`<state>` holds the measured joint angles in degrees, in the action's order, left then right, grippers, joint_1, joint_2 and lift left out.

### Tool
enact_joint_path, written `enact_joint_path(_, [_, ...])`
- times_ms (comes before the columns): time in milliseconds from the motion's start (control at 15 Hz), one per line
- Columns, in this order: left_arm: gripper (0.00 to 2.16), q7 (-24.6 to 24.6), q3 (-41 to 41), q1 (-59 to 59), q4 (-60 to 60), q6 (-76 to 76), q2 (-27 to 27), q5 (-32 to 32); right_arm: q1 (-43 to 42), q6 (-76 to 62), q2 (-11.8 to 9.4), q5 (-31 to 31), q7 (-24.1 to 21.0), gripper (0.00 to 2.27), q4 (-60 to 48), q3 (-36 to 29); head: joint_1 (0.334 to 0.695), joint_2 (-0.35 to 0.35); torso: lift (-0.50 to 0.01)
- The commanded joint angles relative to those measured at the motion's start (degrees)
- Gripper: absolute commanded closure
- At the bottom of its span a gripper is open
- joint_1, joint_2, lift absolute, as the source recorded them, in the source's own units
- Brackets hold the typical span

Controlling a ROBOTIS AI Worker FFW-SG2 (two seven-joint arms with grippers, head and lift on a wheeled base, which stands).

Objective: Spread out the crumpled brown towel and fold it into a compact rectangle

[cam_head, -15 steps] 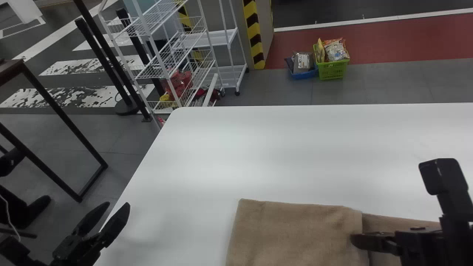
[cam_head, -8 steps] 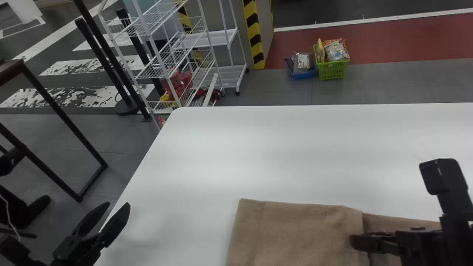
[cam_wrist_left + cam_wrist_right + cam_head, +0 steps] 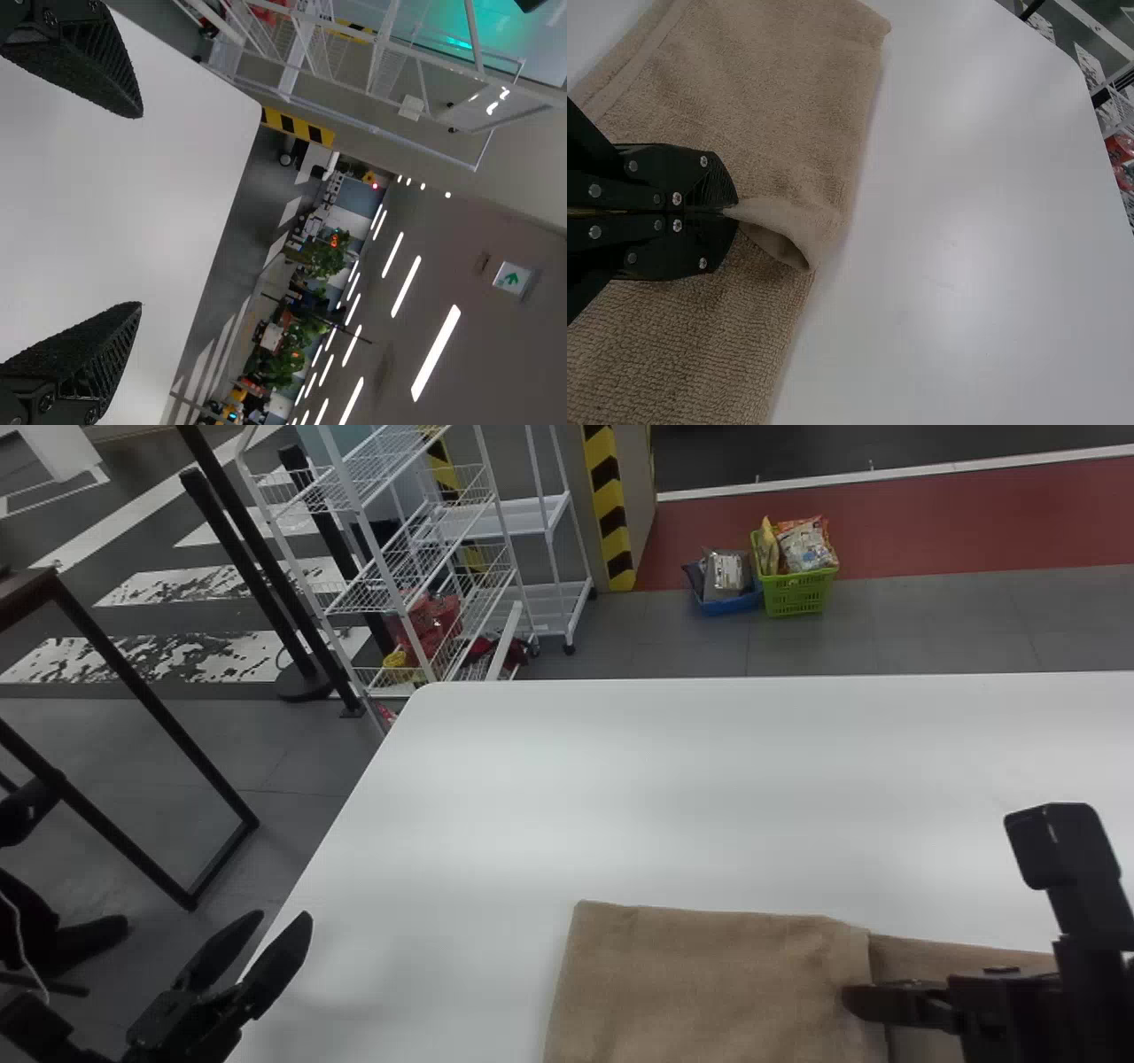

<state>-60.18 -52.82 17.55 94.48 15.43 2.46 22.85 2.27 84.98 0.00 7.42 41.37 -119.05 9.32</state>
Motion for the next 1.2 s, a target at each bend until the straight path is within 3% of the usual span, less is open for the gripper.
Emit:
enact_joint_path(0, [0.04, 0.1, 0.0, -0.1, 0.0, 0.0, 0.0, 0.0, -0.1, -1.9, 0.1, -2.0, 0.0, 1.50, 0.2, -1.1, 0.695, 0.350, -0.127])
enact_joint_path(467, [0.04, 0.1, 0.2, -0.1, 0.0, 0.0, 0.0, 0.0, 0.0, -3.1, 0.1, -7.9, -0.3, 1.50, -0.9, -3.4, 0.695, 0.350, -0.127])
enact_joint_path(733, [0.04, 0.0, 0.1, -0.1, 0.1, 0.0, 0.2, 0.0, 2.6, 5.0, 0.1, -8.1, 0.5, 1.50, -8.7, -5.5, 0.695, 0.350, -0.127])
enact_joint_path(1133, [0.04, 0.2, 1.0, -0.2, 0.1, 0.0, 0.4, -0.2, 2.9, 5.1, 0.1, -9.3, 0.9, 1.50, -10.3, -11.0, 0.695, 0.350, -0.127])
